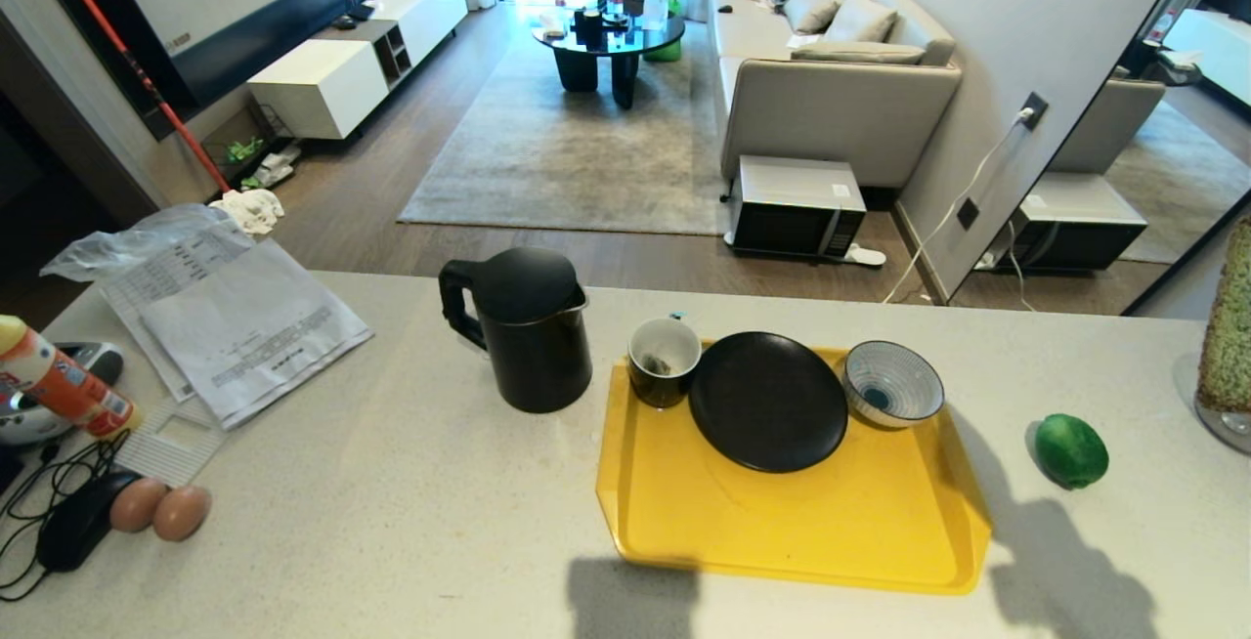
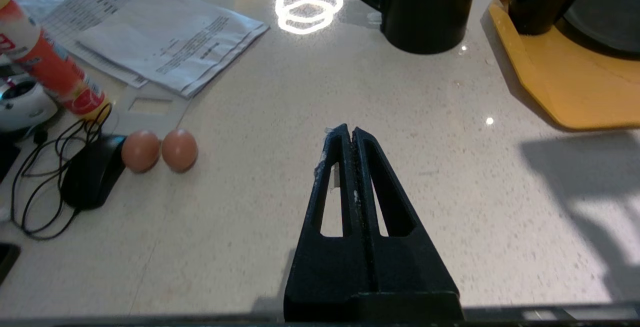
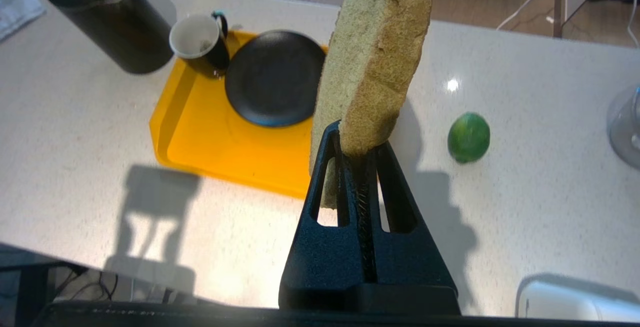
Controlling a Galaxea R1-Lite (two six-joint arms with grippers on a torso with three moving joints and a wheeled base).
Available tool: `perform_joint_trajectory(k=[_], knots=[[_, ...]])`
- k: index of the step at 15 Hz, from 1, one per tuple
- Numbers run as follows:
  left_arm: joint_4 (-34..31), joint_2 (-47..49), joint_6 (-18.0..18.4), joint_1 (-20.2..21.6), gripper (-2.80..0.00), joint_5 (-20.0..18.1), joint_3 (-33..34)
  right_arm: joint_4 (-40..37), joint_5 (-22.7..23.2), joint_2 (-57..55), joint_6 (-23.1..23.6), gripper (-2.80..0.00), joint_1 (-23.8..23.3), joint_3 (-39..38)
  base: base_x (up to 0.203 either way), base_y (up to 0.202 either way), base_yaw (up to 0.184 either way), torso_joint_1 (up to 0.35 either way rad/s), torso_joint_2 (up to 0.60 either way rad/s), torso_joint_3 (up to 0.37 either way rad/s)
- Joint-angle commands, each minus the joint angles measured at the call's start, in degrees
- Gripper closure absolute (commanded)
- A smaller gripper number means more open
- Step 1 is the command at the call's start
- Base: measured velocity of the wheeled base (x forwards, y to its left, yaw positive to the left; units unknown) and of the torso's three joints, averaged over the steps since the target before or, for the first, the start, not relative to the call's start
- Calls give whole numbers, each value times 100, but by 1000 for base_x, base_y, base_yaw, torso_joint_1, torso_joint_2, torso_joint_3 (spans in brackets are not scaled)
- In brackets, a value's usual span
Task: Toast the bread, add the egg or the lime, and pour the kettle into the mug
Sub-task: Put the bread slices in the toaster
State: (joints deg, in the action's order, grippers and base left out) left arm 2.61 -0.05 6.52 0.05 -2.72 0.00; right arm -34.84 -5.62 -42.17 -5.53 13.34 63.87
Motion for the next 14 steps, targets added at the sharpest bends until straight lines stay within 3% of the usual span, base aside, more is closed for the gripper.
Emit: perform_joint_trajectory(k=[1, 4, 14], knots=[[3, -13, -10, 4, 0, -1, 97, -16, -1, -16, 0, 0, 2, -6, -198, 0, -2, -7, 2, 12], [3, -13, -10, 4, 0, -1, 97, -14, -1, -37, 0, 0, 2, -6, -136, 0, 1, -1, 0, 4], [3, -13, -19, 4, 0, -1, 97, -14, -3, -20, 9, 0, 1, -6, 0, 0, 0, 0, 0, 0]])
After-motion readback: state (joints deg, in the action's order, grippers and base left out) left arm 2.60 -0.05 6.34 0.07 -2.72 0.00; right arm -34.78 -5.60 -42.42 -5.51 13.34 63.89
